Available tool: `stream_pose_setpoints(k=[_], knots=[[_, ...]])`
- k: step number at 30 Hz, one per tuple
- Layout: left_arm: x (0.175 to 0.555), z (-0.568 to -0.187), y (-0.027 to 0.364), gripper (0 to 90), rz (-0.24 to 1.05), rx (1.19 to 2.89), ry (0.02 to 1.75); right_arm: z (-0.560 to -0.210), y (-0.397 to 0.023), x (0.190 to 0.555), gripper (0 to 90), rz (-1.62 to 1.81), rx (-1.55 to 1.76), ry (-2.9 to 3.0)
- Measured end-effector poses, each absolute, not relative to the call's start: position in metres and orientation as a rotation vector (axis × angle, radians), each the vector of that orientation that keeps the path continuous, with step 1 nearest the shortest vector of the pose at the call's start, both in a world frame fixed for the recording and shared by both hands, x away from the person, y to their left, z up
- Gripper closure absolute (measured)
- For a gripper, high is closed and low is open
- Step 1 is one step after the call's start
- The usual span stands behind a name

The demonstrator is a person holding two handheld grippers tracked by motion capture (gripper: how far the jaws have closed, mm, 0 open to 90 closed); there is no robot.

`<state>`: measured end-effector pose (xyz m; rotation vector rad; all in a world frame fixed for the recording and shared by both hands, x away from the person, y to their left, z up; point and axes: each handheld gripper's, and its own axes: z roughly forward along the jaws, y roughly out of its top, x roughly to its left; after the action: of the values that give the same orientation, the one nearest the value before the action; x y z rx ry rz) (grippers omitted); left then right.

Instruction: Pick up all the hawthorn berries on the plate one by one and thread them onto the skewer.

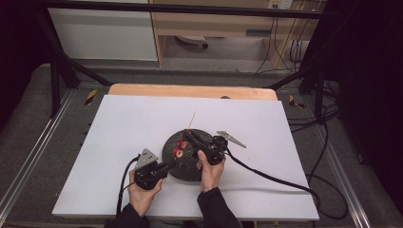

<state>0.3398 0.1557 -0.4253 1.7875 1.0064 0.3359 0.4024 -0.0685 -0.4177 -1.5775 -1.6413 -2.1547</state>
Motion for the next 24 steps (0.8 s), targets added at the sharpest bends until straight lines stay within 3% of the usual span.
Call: stream_pose_setpoints(k=[7,24], knots=[[0.339,-0.428,0.159,88.6,0.333,1.793,0.997,-0.417,-0.069,0.401,61.7,-2.109,-1.573,-1.715],[0.337,-0.43,0.17,88.5,0.32,1.838,0.983,-0.404,-0.106,0.402,16.7,-1.913,-1.48,-2.164]])
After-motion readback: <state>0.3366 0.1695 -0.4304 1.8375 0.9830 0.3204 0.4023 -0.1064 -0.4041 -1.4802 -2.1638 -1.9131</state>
